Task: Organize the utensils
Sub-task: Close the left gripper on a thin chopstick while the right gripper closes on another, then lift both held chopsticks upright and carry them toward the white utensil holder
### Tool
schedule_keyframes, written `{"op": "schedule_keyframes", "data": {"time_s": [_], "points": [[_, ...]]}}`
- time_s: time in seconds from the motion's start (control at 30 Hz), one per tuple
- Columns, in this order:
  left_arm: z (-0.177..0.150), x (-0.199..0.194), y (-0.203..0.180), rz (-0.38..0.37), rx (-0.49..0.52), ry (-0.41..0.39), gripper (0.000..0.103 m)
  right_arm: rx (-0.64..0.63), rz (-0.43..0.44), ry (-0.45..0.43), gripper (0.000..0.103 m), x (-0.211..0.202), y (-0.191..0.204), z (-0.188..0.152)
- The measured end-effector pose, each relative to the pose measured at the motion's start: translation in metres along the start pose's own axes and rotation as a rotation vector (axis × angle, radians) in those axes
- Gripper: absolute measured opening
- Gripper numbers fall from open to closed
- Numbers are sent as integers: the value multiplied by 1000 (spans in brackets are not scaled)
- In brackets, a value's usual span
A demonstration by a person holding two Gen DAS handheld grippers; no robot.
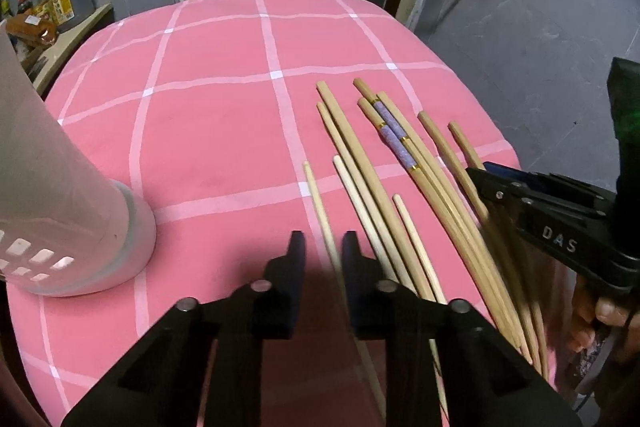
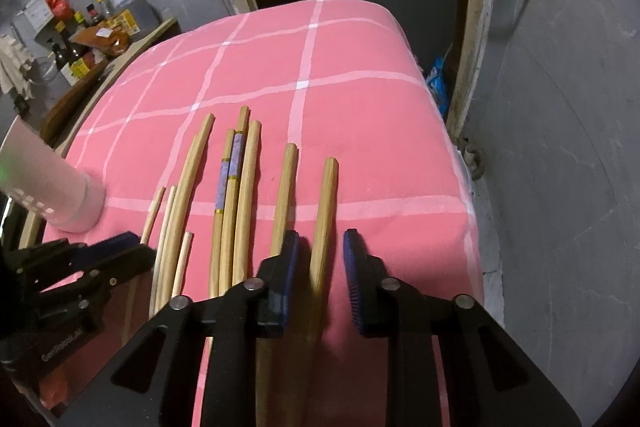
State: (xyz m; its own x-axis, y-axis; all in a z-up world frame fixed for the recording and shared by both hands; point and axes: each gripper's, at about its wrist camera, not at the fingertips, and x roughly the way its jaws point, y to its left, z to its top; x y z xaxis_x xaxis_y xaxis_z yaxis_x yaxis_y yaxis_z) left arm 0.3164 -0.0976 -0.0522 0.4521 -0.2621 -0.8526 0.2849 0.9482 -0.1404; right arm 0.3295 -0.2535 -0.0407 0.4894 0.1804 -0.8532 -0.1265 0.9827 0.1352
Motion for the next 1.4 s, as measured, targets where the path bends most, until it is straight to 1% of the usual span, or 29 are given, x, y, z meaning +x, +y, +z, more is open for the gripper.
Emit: {"op": "schedule_keyframes", "data": {"time_s": [0.03,0.17,0.23,0.4,0.5,0.53,0.6,0.63,0.73,0.83,0.93,1.1,1.17,1.27,1.4], "points": [[1,1,1,-13,-6,2,6,23,7,6,8,0,-3,0],[1,0,10,-81,-60,16,3,124,80,15,5,-3,-18,-1],[-3,-3,15,-114,-85,14,2,153,113,13,5,-7,-22,-6],[-12,-19,17,-133,-94,-46,2,179,187,-57,5,-27,-16,-17],[-22,-38,15,-127,-71,-128,2,154,221,-137,5,-47,-4,-26],[-25,-46,15,-131,-64,-160,2,140,234,-181,5,-57,2,-31],[-32,-65,17,-129,-56,-247,2,122,263,-245,5,-70,11,-35],[-36,-73,18,-129,-55,-283,2,105,285,-300,5,-81,19,-39],[-43,-104,22,-133,-57,-425,2,49,342,-458,5,-105,39,-46],[-44,-126,28,-122,-65,-513,2,20,403,-578,5,-118,58,-44],[-42,-153,40,-118,-95,-595,2,6,447,-678,5,-124,77,-35],[-34,-198,74,-78,-149,-722,2,-20,521,-811,5,-137,115,-10],[-25,-213,94,-54,-179,-769,2,-39,562,-845,5,-140,131,1],[-20,-234,128,-2,-222,-836,2,-66,607,-921,5,-147,159,22],[-14,-250,173,61,-279,-908,2,-89,633,-1020,5,-151,184,42]]}}
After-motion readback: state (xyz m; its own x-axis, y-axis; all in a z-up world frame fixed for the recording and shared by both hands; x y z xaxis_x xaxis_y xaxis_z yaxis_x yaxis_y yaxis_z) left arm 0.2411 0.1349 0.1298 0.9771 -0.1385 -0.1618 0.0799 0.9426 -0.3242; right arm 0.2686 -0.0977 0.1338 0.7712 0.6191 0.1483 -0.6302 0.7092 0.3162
